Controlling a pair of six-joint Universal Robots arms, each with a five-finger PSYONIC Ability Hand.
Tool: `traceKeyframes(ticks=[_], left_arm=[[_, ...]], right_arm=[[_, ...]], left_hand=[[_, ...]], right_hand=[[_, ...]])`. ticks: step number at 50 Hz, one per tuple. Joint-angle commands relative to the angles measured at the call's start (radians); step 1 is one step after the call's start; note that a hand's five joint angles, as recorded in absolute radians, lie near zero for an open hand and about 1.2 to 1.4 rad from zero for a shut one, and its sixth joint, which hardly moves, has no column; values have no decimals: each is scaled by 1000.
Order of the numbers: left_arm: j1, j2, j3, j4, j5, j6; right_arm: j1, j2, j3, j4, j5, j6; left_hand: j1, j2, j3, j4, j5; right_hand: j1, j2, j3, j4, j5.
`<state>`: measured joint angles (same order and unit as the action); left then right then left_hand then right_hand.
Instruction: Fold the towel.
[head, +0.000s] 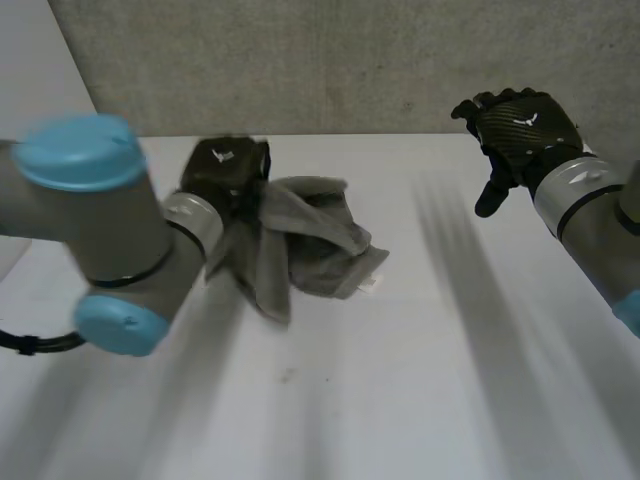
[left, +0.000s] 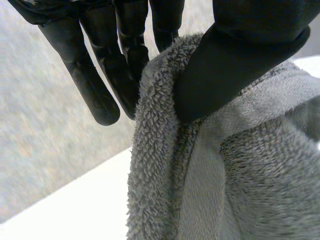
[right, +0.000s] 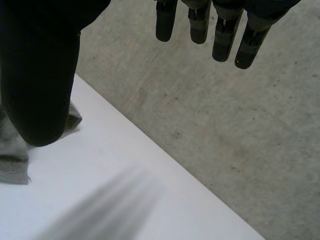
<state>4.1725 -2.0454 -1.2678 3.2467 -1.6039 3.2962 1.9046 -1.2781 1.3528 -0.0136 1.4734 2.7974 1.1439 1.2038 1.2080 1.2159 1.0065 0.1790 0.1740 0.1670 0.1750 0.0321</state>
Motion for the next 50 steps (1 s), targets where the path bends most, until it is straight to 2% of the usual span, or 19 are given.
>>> traceKeyframes(ticks=[1,3,4,6,7,9,11,15,17,21,26,28,29,31,35,40,42,47,50], left_arm=[[-5,332,-182,-1,18,5],[-5,460,-249,-1,41,5],[-5,461,-249,-1,41,5],[-6,519,-280,-1,59,3],[-6,577,-307,-1,83,3],[-6,629,-337,-2,110,2],[-6,715,-387,2,153,0],[-8,770,-412,4,162,0],[-8,784,-413,1,159,-1],[-8,801,-410,-1,156,-12],[-6,814,-406,-2,154,-50],[-3,814,-404,-4,154,-79],[-3,814,-404,-4,154,-79],[0,814,-404,-4,154,-92],[14,798,-403,2,156,-116],[74,781,-384,28,162,-119],[130,719,-343,80,165,-125],[150,601,-262,123,167,-165],[140,559,-214,117,164,-205]], right_arm=[[-36,123,-100,12,-122,31],[-65,164,-135,18,-235,120],[-65,164,-135,18,-235,120],[-68,219,-173,18,-353,235],[-68,220,-173,18,-354,235],[-64,270,-210,18,-453,347],[-59,293,-222,18,-493,397],[-24,348,-225,15,-536,468],[55,394,-219,9,-547,482],[123,439,-213,-8,-525,473],[171,485,-207,-104,-418,479],[186,502,-204,-173,-339,496],[186,502,-204,-174,-338,496],[186,502,-196,-235,-283,536],[177,471,-192,-282,-243,602],[99,309,-161,-361,-180,617],[35,167,-86,-484,-151,593],[-15,-41,15,-646,-151,599],[-16,-64,38,-600,-168,600]], left_hand=[[252,192,188,180,215],[252,192,188,180,215],[252,192,188,180,215],[252,192,188,180,215],[252,192,188,180,215],[252,192,188,180,215],[252,192,188,180,215],[252,192,188,180,215],[252,192,188,180,215],[252,192,188,180,215],[252,192,188,180,215],[252,192,188,180,215],[252,192,188,180,215],[252,192,188,180,215],[252,192,188,180,215],[252,192,188,180,215],[252,192,188,180,215],[252,192,188,180,215],[252,192,188,180,215]], right_hand=[[-5,1,8,0,-32],[-5,1,8,0,-32],[-5,1,8,0,-32],[-5,1,8,0,-32],[-5,1,8,0,-32],[-5,1,8,0,-32],[-5,1,8,0,-32],[-5,1,8,0,-32],[-5,1,8,0,-32],[-5,1,8,0,-32],[88,93,100,92,60],[517,522,529,521,489],[520,525,532,524,492],[1200,1205,1212,1204,1172],[1217,1222,1229,1221,1190],[1217,1222,1229,1221,1190],[1217,1222,1229,1221,1190],[1217,1222,1229,1221,1190],[1217,1222,1229,1221,1190]])
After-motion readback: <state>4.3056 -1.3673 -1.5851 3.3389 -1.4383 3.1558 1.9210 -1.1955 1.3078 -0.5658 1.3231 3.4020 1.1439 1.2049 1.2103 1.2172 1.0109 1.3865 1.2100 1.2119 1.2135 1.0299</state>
